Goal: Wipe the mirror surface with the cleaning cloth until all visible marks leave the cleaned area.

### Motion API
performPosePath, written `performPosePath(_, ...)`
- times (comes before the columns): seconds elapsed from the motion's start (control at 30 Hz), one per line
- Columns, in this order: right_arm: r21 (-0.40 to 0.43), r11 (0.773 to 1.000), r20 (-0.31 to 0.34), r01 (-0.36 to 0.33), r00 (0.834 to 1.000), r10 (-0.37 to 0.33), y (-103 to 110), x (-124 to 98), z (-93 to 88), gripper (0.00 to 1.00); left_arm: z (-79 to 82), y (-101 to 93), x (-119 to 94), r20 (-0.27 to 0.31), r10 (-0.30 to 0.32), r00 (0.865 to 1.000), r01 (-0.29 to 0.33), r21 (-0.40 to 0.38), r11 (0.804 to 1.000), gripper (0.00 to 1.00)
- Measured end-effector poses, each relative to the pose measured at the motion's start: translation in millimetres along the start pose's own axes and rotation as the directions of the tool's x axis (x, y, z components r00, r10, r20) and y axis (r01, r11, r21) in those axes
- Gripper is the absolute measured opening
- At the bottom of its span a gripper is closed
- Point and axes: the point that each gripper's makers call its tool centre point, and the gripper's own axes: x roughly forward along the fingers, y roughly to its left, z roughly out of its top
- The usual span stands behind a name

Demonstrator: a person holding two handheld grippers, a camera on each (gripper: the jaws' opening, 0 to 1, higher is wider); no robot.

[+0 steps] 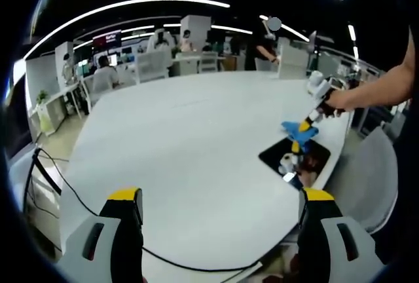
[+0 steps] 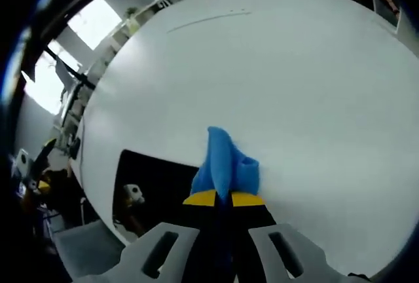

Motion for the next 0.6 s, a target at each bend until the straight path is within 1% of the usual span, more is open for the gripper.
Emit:
performPosePath(0.23,0.007,1.0,-0.005,0.006,1.0,-0.006,-1,2,0.7,0.0,-4.4,1.3,1,-0.002,0.0,1.0,0.0,-0.007,1.0,0.99)
performPosePath(0.3,-0.02,0.999,0.007,0.03,1.0,-0.029,-4,-1,4.4,0.0,-5.8,0.6,2,-0.004,-0.001,1.0,0.001,-0.011,1.0,0.99)
performPosePath(0.37,-0.024,0.999,-0.01,0.027,1.0,-0.027,-5,-3,1.0,0.0,-6.6,-0.1,2,-0.003,-0.003,1.0,0.003,-0.013,1.0,0.99)
performPosePath(0.4,-0.015,1.0,-0.037,0.019,0.999,-0.019,-6,-2,-4.8,0.0,-6.9,-0.3,2,-0.004,-0.004,1.0,0.004,-0.012,1.0,0.99)
performPosePath(0.43,-0.009,1.0,-0.044,0.016,0.999,-0.017,-6,-2,-6.9,0.0,-7.3,-0.2,2,-0.006,-0.004,1.0,0.004,-0.012,1.0,0.99)
performPosePath(0.5,0.0,1.0,-0.036,0.016,0.999,-0.016,-3,-3,-6.8,0.0,-8.7,0.6,3,-0.008,-0.003,1.0,0.003,-0.016,1.0,0.99)
performPosePath(0.6,-0.011,1.0,-0.049,0.009,0.999,-0.009,8,0,-7.4,0.0,-7.3,-0.3,4,-0.006,-0.006,1.0,0.005,-0.017,1.0,0.99)
